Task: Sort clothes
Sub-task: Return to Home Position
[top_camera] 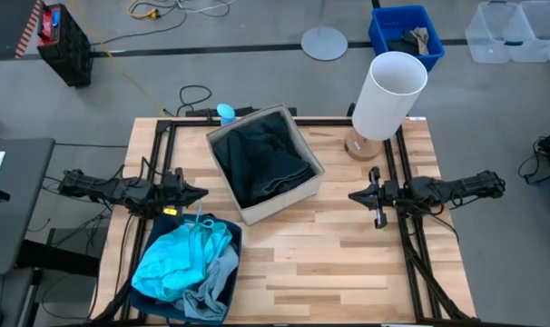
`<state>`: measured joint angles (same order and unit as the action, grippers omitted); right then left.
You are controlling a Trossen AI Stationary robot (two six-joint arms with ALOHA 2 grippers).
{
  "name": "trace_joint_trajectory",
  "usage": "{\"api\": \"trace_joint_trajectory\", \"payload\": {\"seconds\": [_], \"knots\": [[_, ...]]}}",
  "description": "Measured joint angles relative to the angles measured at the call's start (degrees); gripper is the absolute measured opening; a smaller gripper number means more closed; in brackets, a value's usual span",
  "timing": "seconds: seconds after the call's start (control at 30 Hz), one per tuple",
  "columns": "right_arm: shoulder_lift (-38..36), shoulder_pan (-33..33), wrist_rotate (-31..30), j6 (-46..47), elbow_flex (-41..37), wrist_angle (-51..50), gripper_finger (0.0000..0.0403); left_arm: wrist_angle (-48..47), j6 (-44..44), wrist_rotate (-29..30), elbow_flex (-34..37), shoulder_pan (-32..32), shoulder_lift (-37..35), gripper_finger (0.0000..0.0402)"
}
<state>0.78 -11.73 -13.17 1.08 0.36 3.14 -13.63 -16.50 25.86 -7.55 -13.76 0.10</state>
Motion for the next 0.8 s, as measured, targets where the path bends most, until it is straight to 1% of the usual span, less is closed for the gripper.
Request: {"api": "trace_joint_trajectory", "payload": {"seconds": [0.1, 0.2, 0.27, 0.33, 0.4, 0.47, 0.57, 0.6, 0.67, 0.73, 0.8], "knots": [[0.00, 0.00, 0.00, 0.00, -0.02, -0.04, 0.0035, 1.69, 4.14, -0.43, 0.00, 0.00, 0.00, 0.0000], [0.02, 0.00, 0.00, 0.00, -0.02, -0.07, 0.0035, 2.98, 6.61, -3.17, 0.71, 0.00, 0.00, 0.0000], [0.02, 0.00, 0.00, 0.00, -0.02, -0.09, 0.0035, 8.85, 6.65, -6.19, 2.96, 0.00, 0.10, 0.0000], [0.02, 0.00, 0.00, 0.00, -0.02, -0.11, 0.0036, 15.59, 6.87, -10.85, 5.70, 0.00, 0.10, 0.0000], [0.00, 0.00, 0.00, 0.00, -0.04, -0.11, 0.0036, 16.88, 7.50, -14.08, 6.74, -0.04, 0.31, 0.0000], [0.00, 0.00, -0.02, 0.00, -0.04, -0.11, 0.0036, 16.86, 9.16, -15.08, 6.82, -0.02, 0.46, 0.0000], [-0.04, 0.00, -0.02, 0.00, -0.04, -0.11, 0.0036, 17.33, 12.92, -15.08, 6.86, -0.02, 0.48, 0.0000], [-0.04, 0.00, -0.02, 0.00, -0.04, -0.11, 0.0036, 17.30, 14.10, -14.24, 6.86, -0.02, 0.48, 0.0000], [-0.02, 0.00, -0.02, 0.00, -0.04, -0.11, 0.0036, 17.54, 15.22, -9.68, 6.91, 0.19, 0.89, 0.0000], [-0.04, 0.00, -0.04, 0.00, -0.04, -0.11, 0.0036, 17.99, 14.15, -4.27, 6.86, 0.83, 1.65, 0.0001], [-0.04, 0.00, -0.04, 0.00, -0.07, -0.10, 0.0036, 17.77, 11.12, -2.00, 6.51, 1.38, 2.79, 0.0004]]}}
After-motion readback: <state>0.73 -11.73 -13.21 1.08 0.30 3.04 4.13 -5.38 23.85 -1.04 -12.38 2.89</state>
